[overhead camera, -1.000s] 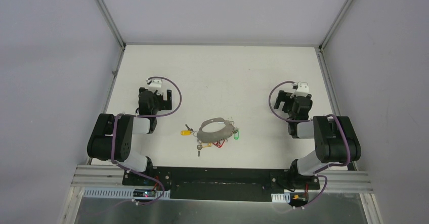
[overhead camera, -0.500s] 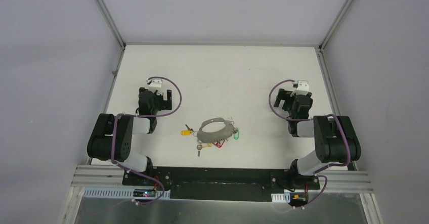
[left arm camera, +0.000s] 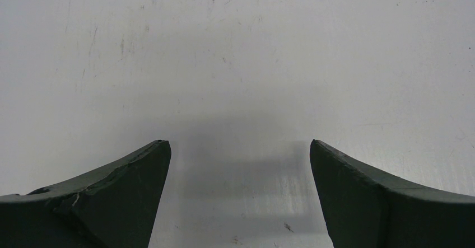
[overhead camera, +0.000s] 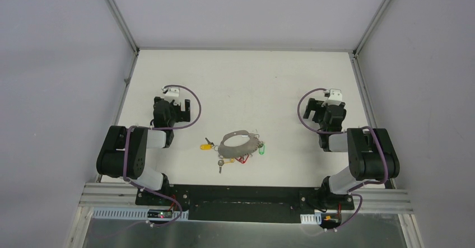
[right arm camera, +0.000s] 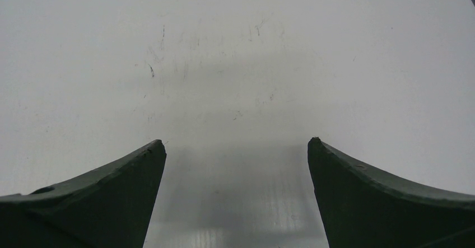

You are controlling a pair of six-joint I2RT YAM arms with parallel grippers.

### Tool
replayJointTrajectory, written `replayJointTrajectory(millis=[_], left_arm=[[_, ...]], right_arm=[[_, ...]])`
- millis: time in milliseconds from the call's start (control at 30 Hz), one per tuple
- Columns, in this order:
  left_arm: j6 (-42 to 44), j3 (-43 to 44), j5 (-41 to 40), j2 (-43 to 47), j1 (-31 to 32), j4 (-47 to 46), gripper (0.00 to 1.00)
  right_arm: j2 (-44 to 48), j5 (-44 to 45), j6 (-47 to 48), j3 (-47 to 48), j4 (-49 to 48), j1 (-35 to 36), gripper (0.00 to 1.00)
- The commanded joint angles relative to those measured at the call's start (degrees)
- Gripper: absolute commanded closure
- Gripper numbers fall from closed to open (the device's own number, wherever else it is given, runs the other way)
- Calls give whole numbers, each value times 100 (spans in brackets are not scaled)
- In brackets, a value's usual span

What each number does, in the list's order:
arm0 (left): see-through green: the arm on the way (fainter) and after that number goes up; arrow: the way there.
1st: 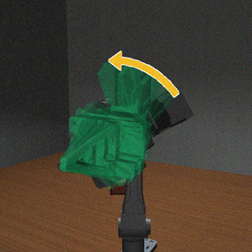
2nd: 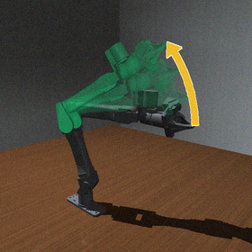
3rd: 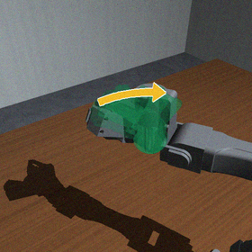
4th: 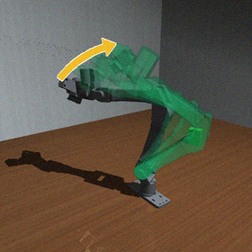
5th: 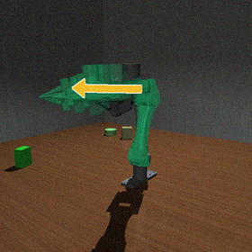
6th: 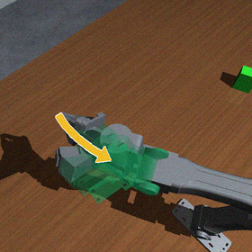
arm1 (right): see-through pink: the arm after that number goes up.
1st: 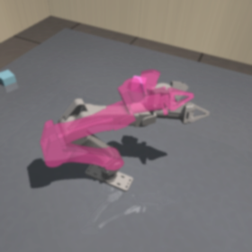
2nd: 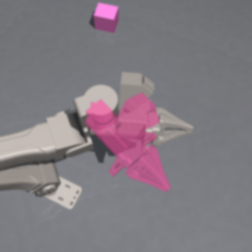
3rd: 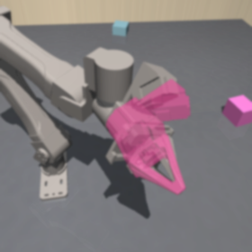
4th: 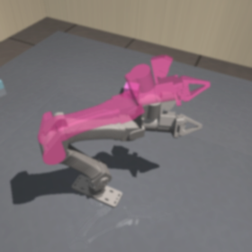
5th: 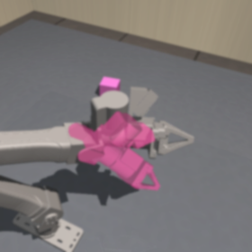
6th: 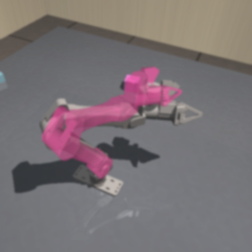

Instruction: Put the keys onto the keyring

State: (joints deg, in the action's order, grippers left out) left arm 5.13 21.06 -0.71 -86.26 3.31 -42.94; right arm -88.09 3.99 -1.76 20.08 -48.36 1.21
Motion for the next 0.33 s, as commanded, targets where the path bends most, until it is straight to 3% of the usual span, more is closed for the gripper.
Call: replayJointTrajectory(millis=[0, 300], left_arm=[[-76, 74, 159, 21, -14, -320, 1], [-72, 84, 168, 18, -8, -308, 1]], right_arm=[[12, -56, 58, 75, -174, -25, 0], [9, -56, 54, 75, -174, -25, 0]])
